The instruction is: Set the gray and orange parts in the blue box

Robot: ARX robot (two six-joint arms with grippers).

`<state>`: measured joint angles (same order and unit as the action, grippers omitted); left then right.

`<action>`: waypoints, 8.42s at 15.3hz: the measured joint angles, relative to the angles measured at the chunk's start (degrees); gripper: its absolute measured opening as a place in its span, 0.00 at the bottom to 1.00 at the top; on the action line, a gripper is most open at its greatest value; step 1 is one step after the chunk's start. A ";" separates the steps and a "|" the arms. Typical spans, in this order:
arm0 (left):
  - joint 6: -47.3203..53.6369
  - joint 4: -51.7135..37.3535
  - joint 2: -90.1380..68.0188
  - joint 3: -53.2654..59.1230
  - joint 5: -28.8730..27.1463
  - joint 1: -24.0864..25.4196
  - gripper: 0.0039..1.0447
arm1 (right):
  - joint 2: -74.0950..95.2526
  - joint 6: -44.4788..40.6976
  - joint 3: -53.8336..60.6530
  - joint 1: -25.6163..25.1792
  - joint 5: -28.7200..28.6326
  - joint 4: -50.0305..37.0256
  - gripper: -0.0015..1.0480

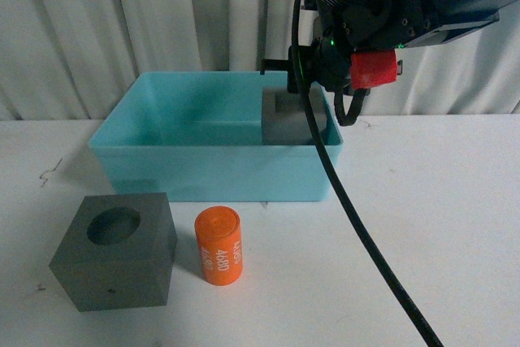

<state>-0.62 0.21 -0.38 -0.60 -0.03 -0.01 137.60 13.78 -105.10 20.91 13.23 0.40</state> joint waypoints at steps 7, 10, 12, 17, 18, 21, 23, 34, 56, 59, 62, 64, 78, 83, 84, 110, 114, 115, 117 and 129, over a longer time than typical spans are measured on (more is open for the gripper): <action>-0.02 0.00 0.00 0.00 0.00 0.00 0.94 | -27.56 1.31 27.28 -4.79 2.47 -16.96 0.93; -0.02 0.00 0.00 0.00 0.00 0.00 0.94 | -57.99 5.44 58.14 -7.34 5.84 -10.21 0.94; -0.02 0.00 0.00 0.00 -0.02 0.00 0.94 | -75.60 15.61 76.87 -0.39 12.11 5.27 0.94; 0.00 0.02 0.00 0.00 0.00 0.04 0.94 | -88.52 -2.82 101.02 -2.56 5.53 -40.98 0.53; 0.00 -0.04 0.00 0.00 0.02 0.00 0.94 | -92.19 -7.41 100.54 -4.24 3.87 -41.94 0.43; 0.00 0.00 0.00 0.00 -0.04 0.00 0.94 | -96.63 -12.37 104.39 -9.42 -1.53 -37.55 0.08; 0.00 0.00 0.00 0.00 0.00 0.00 0.94 | -104.74 -13.25 104.39 -12.37 -4.42 -33.42 0.02; 0.00 0.00 0.00 0.00 0.00 0.00 0.94 | -126.62 -13.44 104.43 -20.92 -13.09 -11.43 0.02; -4.92 21.07 -16.17 -10.27 2.86 1.11 0.94 | -137.39 -13.46 104.39 -20.92 -13.16 -0.26 0.94; -1.70 5.64 -57.86 -26.67 -1.09 -4.90 0.94 | -137.41 -13.49 104.39 -20.92 -13.25 -0.22 0.94; -0.37 1.49 -70.31 -31.41 -1.90 -9.73 0.94 | -137.41 -13.46 104.39 -20.92 -13.25 -0.20 0.94; -0.37 -0.04 -74.38 -32.79 -2.01 -10.73 0.94 | -137.41 -13.49 104.39 -20.92 -13.25 -0.20 0.94; 1.77 -6.29 -91.56 -39.21 -4.04 -7.98 0.94 | -137.41 -13.49 104.39 -20.92 -13.22 -0.20 0.94; 2.58 -8.02 -96.04 -40.11 -4.46 -7.96 0.94 | -137.41 -13.49 104.39 -20.92 -13.25 -0.20 0.94; 2.60 -8.76 -97.72 -40.17 -4.48 -8.09 0.94 | -137.41 -13.49 104.39 -20.92 -13.25 -0.20 0.94; 6.03 -2.36 -107.71 -74.69 -7.26 -14.32 0.18 | -137.41 -13.46 104.39 -20.92 -13.25 -0.22 0.94; 9.62 -2.38 -115.05 -76.81 -9.44 -11.67 0.18 | -137.41 -13.49 104.39 -20.92 -13.25 -0.20 0.94; 9.84 -2.49 -115.54 -77.18 -9.57 -11.45 0.18 | -137.39 -13.49 104.39 -20.92 -13.25 -0.20 0.94; 10.01 -2.82 -115.95 -77.94 -9.62 -11.50 0.18 | -137.41 -13.49 104.39 -20.92 -13.22 -0.20 0.94; 10.05 -1.51 -120.17 -82.12 -10.03 -9.20 0.28 | -137.41 -13.49 104.39 -20.92 -13.25 -0.20 0.94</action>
<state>9.43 -1.30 -120.55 -82.72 -10.07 -9.21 0.19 0.30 -0.71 -0.01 -0.01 0.21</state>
